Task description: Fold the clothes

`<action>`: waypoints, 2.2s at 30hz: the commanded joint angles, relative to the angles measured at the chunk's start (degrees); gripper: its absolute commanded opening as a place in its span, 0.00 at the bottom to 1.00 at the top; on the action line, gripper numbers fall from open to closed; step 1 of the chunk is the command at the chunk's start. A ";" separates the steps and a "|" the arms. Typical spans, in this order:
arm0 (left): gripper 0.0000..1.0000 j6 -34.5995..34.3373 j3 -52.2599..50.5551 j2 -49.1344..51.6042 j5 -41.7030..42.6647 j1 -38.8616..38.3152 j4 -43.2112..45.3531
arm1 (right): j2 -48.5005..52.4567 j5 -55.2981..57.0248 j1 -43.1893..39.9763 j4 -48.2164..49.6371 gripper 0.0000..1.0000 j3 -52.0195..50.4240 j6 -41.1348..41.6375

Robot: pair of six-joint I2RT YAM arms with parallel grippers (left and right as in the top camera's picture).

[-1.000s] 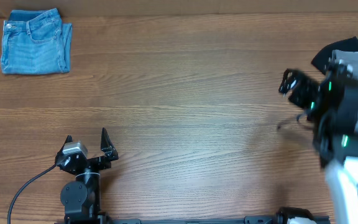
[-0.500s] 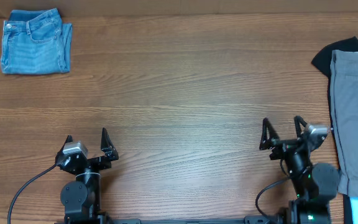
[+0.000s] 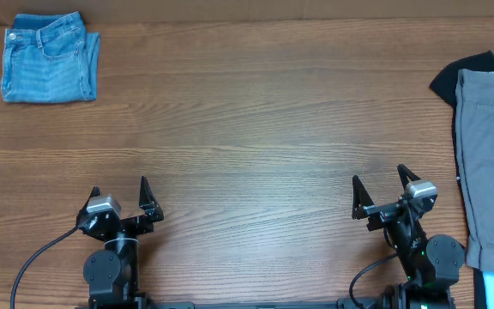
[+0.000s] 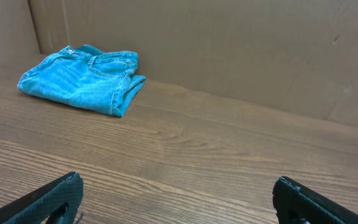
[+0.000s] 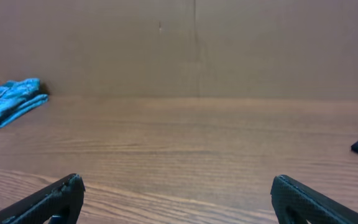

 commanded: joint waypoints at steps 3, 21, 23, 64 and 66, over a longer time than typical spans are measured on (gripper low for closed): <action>1.00 1.27 -0.24 -0.63 0.31 -0.31 0.15 | -5.86 0.74 0.24 -1.18 1.00 -2.01 -0.63; 1.00 1.27 -0.24 -0.63 0.31 -0.31 0.15 | -10.10 7.04 5.77 -2.95 1.00 -3.54 -0.22; 1.00 1.27 -0.24 -0.63 0.31 -0.31 0.17 | -10.10 9.25 5.79 -3.32 1.00 -3.54 -0.20; 1.00 1.27 -0.24 -0.63 0.31 -0.31 0.15 | -10.05 14.47 5.79 -3.91 1.00 -3.50 0.04; 1.00 1.27 -0.24 -0.63 0.31 -0.31 0.15 | -10.05 14.47 5.79 -3.91 1.00 -3.50 0.04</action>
